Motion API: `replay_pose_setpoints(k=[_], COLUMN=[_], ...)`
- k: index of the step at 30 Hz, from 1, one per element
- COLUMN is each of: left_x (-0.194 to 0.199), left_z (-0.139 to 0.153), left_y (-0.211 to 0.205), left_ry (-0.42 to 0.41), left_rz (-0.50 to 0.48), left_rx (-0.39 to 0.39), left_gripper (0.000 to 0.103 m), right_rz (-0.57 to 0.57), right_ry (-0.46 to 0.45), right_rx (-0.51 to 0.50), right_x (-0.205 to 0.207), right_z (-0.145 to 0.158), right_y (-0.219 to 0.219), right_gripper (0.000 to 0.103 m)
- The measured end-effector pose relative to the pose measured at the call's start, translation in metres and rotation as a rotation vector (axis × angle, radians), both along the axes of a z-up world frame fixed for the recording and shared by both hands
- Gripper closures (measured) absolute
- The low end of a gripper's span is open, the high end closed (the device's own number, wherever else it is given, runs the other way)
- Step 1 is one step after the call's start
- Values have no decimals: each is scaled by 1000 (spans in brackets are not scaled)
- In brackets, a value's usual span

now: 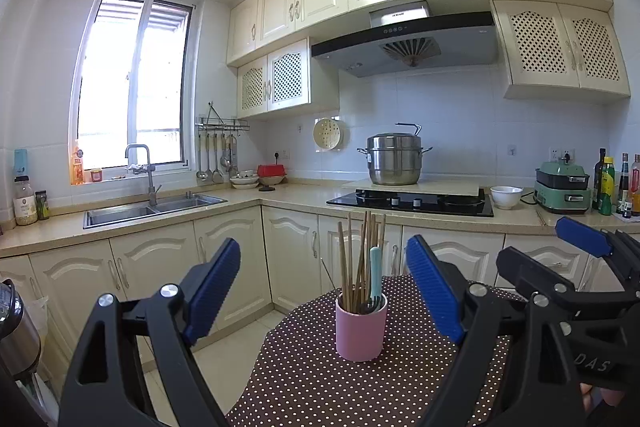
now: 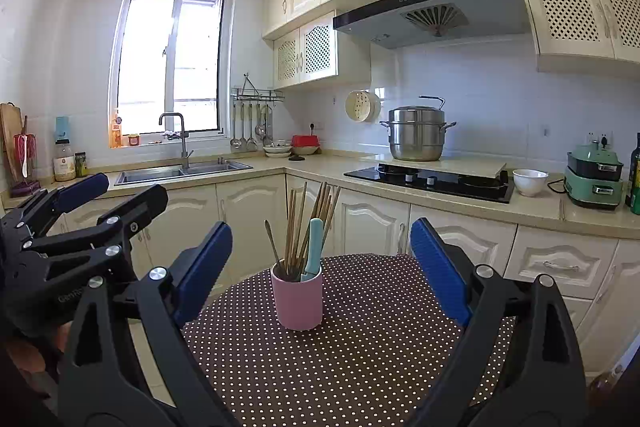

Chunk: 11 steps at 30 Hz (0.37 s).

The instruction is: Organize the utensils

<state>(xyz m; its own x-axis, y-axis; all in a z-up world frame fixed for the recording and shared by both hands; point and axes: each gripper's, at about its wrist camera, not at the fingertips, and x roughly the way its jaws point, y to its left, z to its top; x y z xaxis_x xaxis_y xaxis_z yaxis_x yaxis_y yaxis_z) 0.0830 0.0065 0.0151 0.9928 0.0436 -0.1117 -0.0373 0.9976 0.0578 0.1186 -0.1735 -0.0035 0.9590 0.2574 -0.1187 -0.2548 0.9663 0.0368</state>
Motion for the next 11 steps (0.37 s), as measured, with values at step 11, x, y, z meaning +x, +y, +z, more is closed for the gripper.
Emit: replay_pose_setpoints(k=[11], left_x=[38], left_z=[-26], left_y=[7], left_ry=[87], left_rz=[25], left_rx=[-5], left_gripper=[19], right_rz=[-19], right_ry=[106], right_rx=[-31], right_x=[45], right_z=[-33], right_y=[-6], right_gripper=[13])
